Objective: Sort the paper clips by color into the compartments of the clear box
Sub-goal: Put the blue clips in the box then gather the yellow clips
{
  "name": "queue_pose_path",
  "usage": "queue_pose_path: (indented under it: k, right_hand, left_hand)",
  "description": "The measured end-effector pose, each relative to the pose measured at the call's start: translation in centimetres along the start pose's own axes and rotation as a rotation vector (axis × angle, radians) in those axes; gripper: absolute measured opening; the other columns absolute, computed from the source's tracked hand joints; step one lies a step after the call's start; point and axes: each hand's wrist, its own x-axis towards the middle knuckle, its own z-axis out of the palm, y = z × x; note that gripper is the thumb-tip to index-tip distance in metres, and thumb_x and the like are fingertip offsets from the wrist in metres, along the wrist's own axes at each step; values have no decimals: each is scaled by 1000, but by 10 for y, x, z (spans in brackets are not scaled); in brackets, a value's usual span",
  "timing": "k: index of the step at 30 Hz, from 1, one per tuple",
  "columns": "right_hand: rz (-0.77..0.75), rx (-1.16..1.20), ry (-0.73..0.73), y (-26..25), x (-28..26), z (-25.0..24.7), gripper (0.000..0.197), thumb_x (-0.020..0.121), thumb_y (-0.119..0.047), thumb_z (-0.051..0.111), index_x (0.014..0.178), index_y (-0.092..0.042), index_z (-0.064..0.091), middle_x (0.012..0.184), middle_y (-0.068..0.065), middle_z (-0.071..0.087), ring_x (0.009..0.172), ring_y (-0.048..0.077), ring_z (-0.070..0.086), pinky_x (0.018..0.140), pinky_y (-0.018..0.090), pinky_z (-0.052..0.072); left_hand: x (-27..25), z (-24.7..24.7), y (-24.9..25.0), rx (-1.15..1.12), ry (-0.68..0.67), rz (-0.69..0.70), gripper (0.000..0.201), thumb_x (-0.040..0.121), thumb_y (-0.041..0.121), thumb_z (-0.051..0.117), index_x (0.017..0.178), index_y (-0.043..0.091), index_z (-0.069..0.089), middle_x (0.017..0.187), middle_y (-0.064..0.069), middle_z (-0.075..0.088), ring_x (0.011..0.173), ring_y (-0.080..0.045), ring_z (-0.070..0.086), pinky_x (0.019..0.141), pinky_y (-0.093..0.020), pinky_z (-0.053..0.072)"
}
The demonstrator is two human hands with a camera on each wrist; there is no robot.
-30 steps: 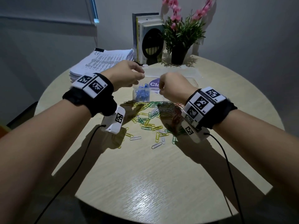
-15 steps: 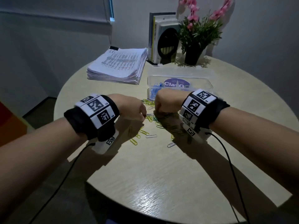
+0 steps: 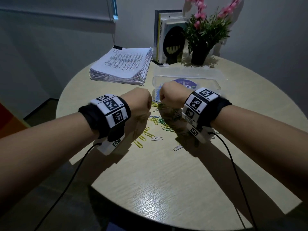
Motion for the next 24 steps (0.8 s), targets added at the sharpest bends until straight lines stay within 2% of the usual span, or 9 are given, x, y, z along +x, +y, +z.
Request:
queue_pose_path:
  k: [3, 5, 7, 12, 14, 16, 18, 20, 24]
  right_hand:
    - [-23, -76, -48, 4, 6, 2, 27, 87, -1, 48, 105, -2, 68, 105, 15, 68, 93, 32, 61, 75, 31, 51]
    - [-53, -95, -101, 8, 6, 3, 40, 89, 0, 46, 123, -13, 63, 125, 11, 62, 112, 30, 58, 93, 35, 50]
    - [-73, -116, -158, 11, 5, 3, 44, 91, 0, 45, 129, -17, 59, 129, 7, 60, 117, 28, 55, 98, 34, 48]
    - [3, -66, -122, 13, 11, 3, 28, 89, -8, 51, 109, -6, 70, 114, 13, 68, 104, 31, 64, 90, 38, 54]
    - [29, -43, -66, 9, 12, 1, 22, 89, -9, 50, 88, 0, 70, 92, 20, 68, 89, 37, 63, 72, 32, 54]
    - [49, -38, -27, 5, 12, 2, 30, 89, -9, 47, 60, -5, 50, 63, 12, 50, 70, 31, 49, 50, 24, 36]
    - [40, -39, -14, 0, 12, 3, 40, 90, -11, 51, 53, -9, 36, 55, 6, 36, 60, 26, 39, 44, 24, 24]
    - [34, -31, -25, -1, 14, 6, 40, 90, -14, 56, 55, -9, 37, 56, 7, 37, 56, 24, 38, 45, 23, 27]
    - [43, 45, -85, -1, 17, 3, 12, 86, -16, 60, 82, -13, 49, 68, 4, 44, 77, 26, 43, 70, 29, 39]
  left_hand:
    - [8, 3, 2, -5, -11, -11, 15, 83, 24, 68, 93, 14, 73, 93, -4, 70, 84, -19, 59, 68, -23, 41]
    - [12, 6, 3, -5, -34, -12, 18, 81, 25, 71, 94, 13, 74, 91, -4, 69, 79, -16, 54, 67, -24, 39]
    - [14, 8, 4, -13, -46, -8, 18, 80, 26, 72, 93, 14, 73, 91, -4, 69, 77, -15, 53, 66, -24, 39]
    - [16, 8, 2, -46, -58, -23, 17, 82, 26, 71, 93, 15, 74, 94, -3, 70, 79, -15, 55, 67, -23, 41]
    - [15, 8, 3, -65, -64, -21, 17, 80, 28, 73, 92, 16, 75, 92, -2, 70, 79, -14, 57, 67, -23, 43]
    - [14, 9, 6, -69, -70, -14, 17, 78, 28, 75, 90, 17, 75, 90, -1, 71, 80, -14, 59, 67, -24, 44]
    - [13, 8, 8, -53, -78, -8, 17, 78, 27, 75, 92, 17, 75, 92, -2, 71, 80, -15, 59, 67, -24, 44]
    - [14, 8, 9, -49, -91, -5, 17, 78, 25, 74, 94, 16, 75, 93, -3, 71, 82, -16, 60, 68, -24, 45]
    - [16, 6, 10, -47, -138, -19, 20, 80, 22, 72, 98, 12, 74, 96, -4, 71, 86, -19, 62, 67, -25, 45]
